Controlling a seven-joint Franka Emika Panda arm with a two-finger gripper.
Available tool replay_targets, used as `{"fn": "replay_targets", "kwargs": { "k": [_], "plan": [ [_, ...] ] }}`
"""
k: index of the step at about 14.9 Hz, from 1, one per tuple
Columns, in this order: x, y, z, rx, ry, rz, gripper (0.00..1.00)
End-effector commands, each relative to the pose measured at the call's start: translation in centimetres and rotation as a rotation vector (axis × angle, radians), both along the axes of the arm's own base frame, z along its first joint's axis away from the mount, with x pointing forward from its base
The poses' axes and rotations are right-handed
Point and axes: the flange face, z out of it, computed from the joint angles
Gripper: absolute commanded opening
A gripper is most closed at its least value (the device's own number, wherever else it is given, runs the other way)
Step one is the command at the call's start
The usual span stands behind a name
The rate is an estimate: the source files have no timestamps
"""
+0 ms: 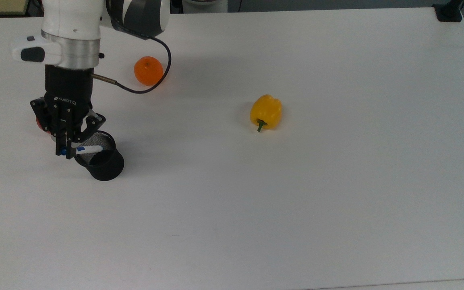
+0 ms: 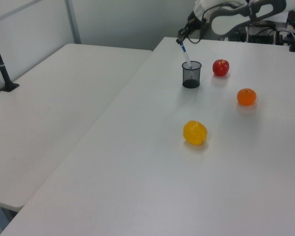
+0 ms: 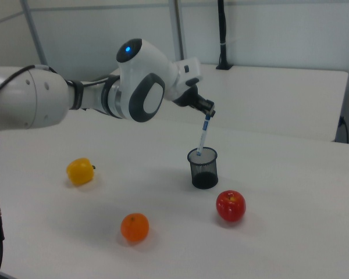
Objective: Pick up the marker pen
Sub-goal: 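Lift the marker straight up out of the pen cup, then carry the marker toward the yellow pepper and lower it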
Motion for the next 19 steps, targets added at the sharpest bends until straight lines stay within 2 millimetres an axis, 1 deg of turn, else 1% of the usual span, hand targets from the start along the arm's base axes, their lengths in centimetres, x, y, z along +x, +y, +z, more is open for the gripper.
{"fn": "replay_targets", "kwargs": {
  "k": [1, 4, 5, 8, 9, 11, 13, 14, 19],
  "plan": [
    [-1.2, 0.8, 2.8, 0.018, -0.046, -0.002, 0.05],
    [-1.5, 1.2, 4.0, 0.021, -0.059, 0.002, 0.05],
    [-1.6, 2.9, 5.0, 0.024, -0.059, 0.024, 0.05],
    [-2.2, 5.6, 5.4, 0.044, 0.035, 0.041, 0.05],
    [-2.5, 7.0, 5.8, 0.047, 0.061, 0.058, 0.05],
    [-3.3, 9.0, 5.9, 0.052, 0.156, 0.076, 0.05],
    [-4.3, 11.5, 5.4, 0.058, 0.272, 0.099, 0.05],
    [-4.9, 13.3, 4.5, 0.061, 0.359, 0.113, 0.05],
    [-7.3, 18.6, 1.0, 0.07, 0.607, 0.117, 0.05]
  ]
}}
